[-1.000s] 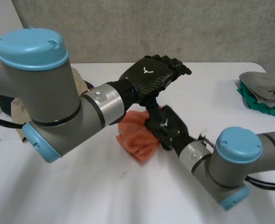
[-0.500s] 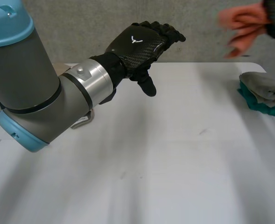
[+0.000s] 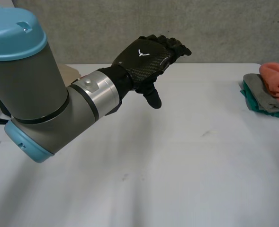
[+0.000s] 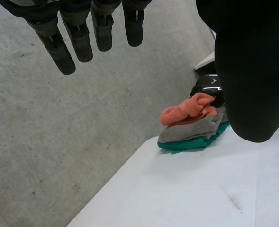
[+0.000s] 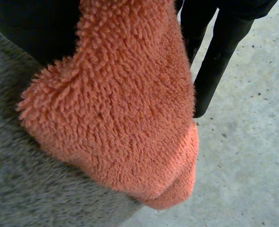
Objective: Fold the laundry.
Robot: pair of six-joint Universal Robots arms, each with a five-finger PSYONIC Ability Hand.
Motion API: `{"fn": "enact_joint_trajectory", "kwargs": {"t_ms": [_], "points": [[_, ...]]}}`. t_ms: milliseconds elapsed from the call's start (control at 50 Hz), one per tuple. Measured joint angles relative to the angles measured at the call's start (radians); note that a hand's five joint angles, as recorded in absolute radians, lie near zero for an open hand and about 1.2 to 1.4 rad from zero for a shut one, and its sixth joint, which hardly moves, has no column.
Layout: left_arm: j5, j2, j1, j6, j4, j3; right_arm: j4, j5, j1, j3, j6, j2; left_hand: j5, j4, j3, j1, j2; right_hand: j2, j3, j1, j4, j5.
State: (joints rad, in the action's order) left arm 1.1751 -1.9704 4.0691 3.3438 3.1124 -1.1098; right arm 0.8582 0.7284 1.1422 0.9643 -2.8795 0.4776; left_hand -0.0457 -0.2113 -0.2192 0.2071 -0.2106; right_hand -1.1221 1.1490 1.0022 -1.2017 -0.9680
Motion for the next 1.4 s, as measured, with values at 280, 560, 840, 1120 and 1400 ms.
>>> {"fn": "enact_joint_trajectory", "kwargs": {"t_ms": [280, 560, 840, 1120, 1400], "points": [[0.001, 0.010, -0.028, -0.003, -0.003, -0.003, -0.061, 0.104, -0.004, 0.097, -0.023, 0.199, 0.000, 0.000, 0.000, 0.000, 0.000, 0.913, -0.942, -0.778, 0.996, 0.924], [-0.002, 0.043, -0.080, -0.016, 0.003, -0.017, -0.443, 0.182, -0.116, 0.286, -0.049, 0.541, 0.000, 0.000, 0.000, 0.000, 0.000, 0.913, -0.942, -0.778, 0.997, 0.924], [0.064, 0.140, -0.057, -0.084, 0.075, 0.064, -0.584, 0.528, -0.064, 0.150, 0.360, 0.651, 0.000, 0.000, 0.000, 0.000, 0.000, 0.913, -0.942, -0.778, 0.997, 0.925], [0.381, 0.148, 0.321, 0.198, 0.017, 0.063, -0.284, 0.405, 0.420, 0.499, 0.239, 0.882, 0.000, 0.000, 0.000, 0.000, 0.000, 0.913, -0.942, -0.778, 0.997, 0.925], [0.081, -0.357, 0.634, 0.414, 0.116, 0.077, -0.420, 0.392, 0.514, 0.759, 0.412, 0.835, 0.000, 0.000, 0.000, 0.000, 0.000, 0.913, -0.942, -0.778, 0.997, 0.926]]}}
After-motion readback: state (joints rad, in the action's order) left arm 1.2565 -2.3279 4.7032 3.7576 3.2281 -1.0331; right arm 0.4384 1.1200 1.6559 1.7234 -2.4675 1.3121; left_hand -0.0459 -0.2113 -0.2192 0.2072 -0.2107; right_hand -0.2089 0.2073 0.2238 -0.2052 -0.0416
